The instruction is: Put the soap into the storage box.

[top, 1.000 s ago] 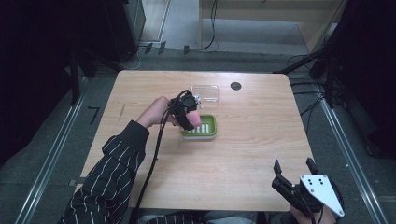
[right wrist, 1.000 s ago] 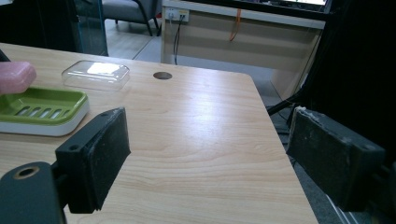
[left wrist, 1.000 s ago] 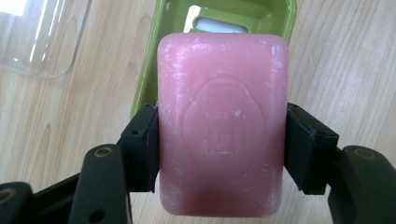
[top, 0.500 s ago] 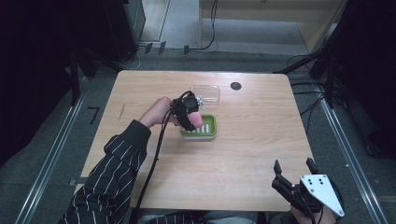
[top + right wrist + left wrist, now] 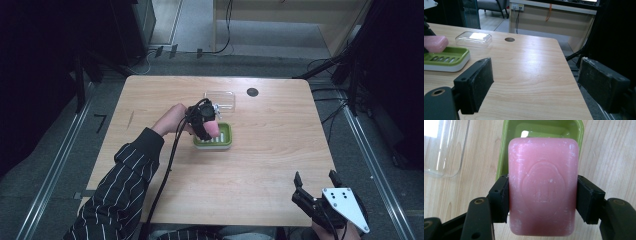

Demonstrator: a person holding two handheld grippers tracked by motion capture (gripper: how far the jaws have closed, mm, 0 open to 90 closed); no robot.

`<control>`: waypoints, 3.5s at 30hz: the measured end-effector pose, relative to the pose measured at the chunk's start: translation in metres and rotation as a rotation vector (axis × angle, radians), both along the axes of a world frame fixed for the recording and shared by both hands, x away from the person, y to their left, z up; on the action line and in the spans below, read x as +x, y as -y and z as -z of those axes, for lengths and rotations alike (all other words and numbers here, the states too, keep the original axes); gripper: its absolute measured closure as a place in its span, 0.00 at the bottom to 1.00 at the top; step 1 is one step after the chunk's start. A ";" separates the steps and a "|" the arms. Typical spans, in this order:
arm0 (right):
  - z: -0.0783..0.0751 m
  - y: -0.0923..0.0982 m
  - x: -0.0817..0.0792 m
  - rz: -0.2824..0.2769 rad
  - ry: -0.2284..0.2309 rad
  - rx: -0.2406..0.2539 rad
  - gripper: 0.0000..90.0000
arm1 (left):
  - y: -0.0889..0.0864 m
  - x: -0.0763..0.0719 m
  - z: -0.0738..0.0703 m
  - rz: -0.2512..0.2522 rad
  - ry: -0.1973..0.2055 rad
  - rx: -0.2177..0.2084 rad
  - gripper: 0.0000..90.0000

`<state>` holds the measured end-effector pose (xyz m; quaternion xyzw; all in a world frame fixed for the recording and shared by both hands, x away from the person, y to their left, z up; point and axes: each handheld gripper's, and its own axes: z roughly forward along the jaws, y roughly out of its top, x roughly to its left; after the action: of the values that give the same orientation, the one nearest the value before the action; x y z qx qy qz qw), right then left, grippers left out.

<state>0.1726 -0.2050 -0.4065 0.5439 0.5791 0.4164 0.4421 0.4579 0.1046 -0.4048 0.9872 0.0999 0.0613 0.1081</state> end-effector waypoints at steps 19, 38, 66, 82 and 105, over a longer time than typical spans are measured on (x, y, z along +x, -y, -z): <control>0.000 0.003 -0.005 0.023 -0.005 0.001 0.14 | 0.012 0.006 0.016 0.062 0.018 0.022 0.42; 0.000 0.005 -0.007 0.028 -0.002 -0.005 0.14 | 0.020 0.006 0.030 0.097 0.039 0.055 0.42; 0.000 0.005 -0.007 0.030 -0.001 -0.001 0.14 | 0.016 0.006 0.016 0.038 -0.001 0.012 0.35; -0.001 0.002 -0.004 0.016 0.003 -0.004 0.14 | 0.004 -0.001 0.007 -0.091 -0.021 0.070 0.14; -0.001 -0.004 0.003 -0.016 0.005 0.002 0.14 | -0.030 -0.040 -0.002 -0.246 -0.007 0.091 0.10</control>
<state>0.1757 -0.2014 -0.4056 0.5386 0.5817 0.4219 0.4399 0.4177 0.1351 -0.4025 0.9716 0.2175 0.0754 0.0544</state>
